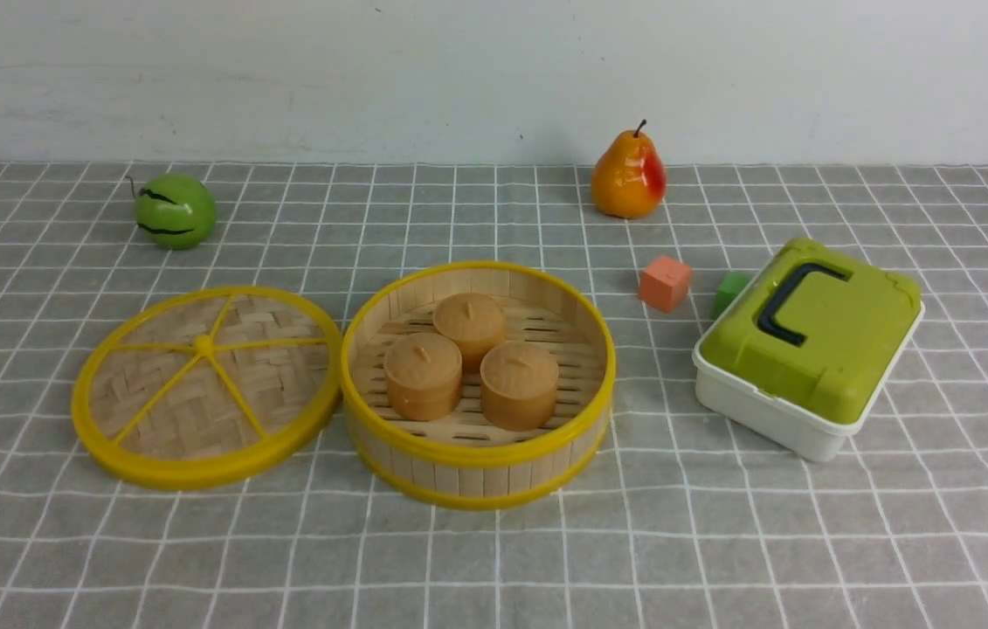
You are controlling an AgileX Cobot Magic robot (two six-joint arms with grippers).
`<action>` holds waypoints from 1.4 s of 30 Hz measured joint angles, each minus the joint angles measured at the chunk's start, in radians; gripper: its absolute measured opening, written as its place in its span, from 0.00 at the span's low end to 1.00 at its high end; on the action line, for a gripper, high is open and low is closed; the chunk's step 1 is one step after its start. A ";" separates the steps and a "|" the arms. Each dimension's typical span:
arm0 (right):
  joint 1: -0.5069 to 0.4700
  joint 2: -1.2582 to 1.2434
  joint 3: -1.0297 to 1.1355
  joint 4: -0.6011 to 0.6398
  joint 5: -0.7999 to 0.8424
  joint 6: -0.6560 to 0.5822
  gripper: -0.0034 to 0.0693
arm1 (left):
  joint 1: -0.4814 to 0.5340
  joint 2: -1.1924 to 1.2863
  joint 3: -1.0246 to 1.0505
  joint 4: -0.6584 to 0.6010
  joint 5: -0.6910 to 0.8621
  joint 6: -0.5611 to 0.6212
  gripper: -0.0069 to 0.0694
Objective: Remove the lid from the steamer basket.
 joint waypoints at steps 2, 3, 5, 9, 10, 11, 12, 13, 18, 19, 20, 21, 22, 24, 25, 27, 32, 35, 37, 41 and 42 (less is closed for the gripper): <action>0.000 0.000 0.000 0.000 0.000 0.000 0.38 | 0.000 -0.059 0.075 0.006 0.000 0.007 0.07; 0.000 0.000 0.000 0.000 0.000 0.000 0.38 | 0.000 -0.130 0.177 0.012 0.001 0.018 0.07; 0.000 0.000 0.000 0.000 0.000 0.000 0.38 | 0.000 -0.226 0.312 0.012 0.001 0.029 0.07; 0.000 0.000 0.000 0.000 0.000 0.000 0.38 | 0.000 -0.403 0.503 -0.012 0.001 0.035 0.07; 0.000 0.000 0.000 0.000 0.000 0.000 0.38 | 0.000 -0.411 0.511 -0.015 0.001 0.035 0.07; 0.000 0.000 0.000 0.000 0.000 0.000 0.38 | 0.000 -0.468 0.564 -0.029 0.001 0.036 0.07; 0.000 0.000 0.000 0.000 0.000 0.000 0.38 | 0.000 -0.510 0.609 -0.039 0.001 0.036 0.07; 0.000 0.000 0.000 0.000 0.000 0.000 0.38 | 0.000 -0.533 0.633 -0.045 0.001 0.036 0.07; 0.000 0.000 0.000 0.000 0.000 0.000 0.38 | 0.000 -0.607 0.752 -0.076 0.000 0.036 0.07; 0.000 0.000 0.000 0.000 0.000 0.000 0.38 | 0.000 -0.609 0.769 -0.076 0.001 0.036 0.07; 0.000 0.000 0.000 0.000 0.000 0.000 0.38 | 0.000 -0.611 0.787 -0.076 0.004 0.036 0.07; 0.000 0.000 0.000 0.000 0.000 0.000 0.38 | 0.000 -0.611 0.793 -0.076 0.005 0.036 0.07; 0.000 0.000 0.000 0.000 0.000 0.000 0.38 | 0.000 -0.611 0.801 -0.074 0.012 0.036 0.07; 0.000 0.000 0.000 0.000 0.000 0.000 0.38 | 0.000 -0.613 0.813 -0.073 0.032 0.036 0.07; 0.000 0.000 0.000 0.000 0.000 0.000 0.38 | 0.000 -0.624 0.833 -0.078 0.027 0.036 0.07; 0.000 0.000 0.000 0.000 0.000 0.000 0.38 | 0.000 -0.639 0.852 -0.081 0.022 0.037 0.07; 0.000 0.000 0.000 0.000 0.000 0.000 0.38 | 0.001 -0.736 0.976 -0.092 0.009 0.095 0.07; 0.000 0.000 0.000 0.000 0.000 0.000 0.38 | 0.001 -0.739 0.992 -0.099 -0.003 0.121 0.07; 0.000 0.000 0.000 0.000 0.000 0.000 0.38 | 0.001 -0.739 0.994 -0.103 -0.030 0.161 0.07; 0.000 0.000 0.000 0.000 0.000 0.000 0.38 | 0.001 -0.739 0.996 -0.104 -0.034 0.227 0.07; 0.000 0.000 0.000 0.000 0.000 0.000 0.38 | 0.001 -0.739 0.996 -0.105 -0.034 0.238 0.07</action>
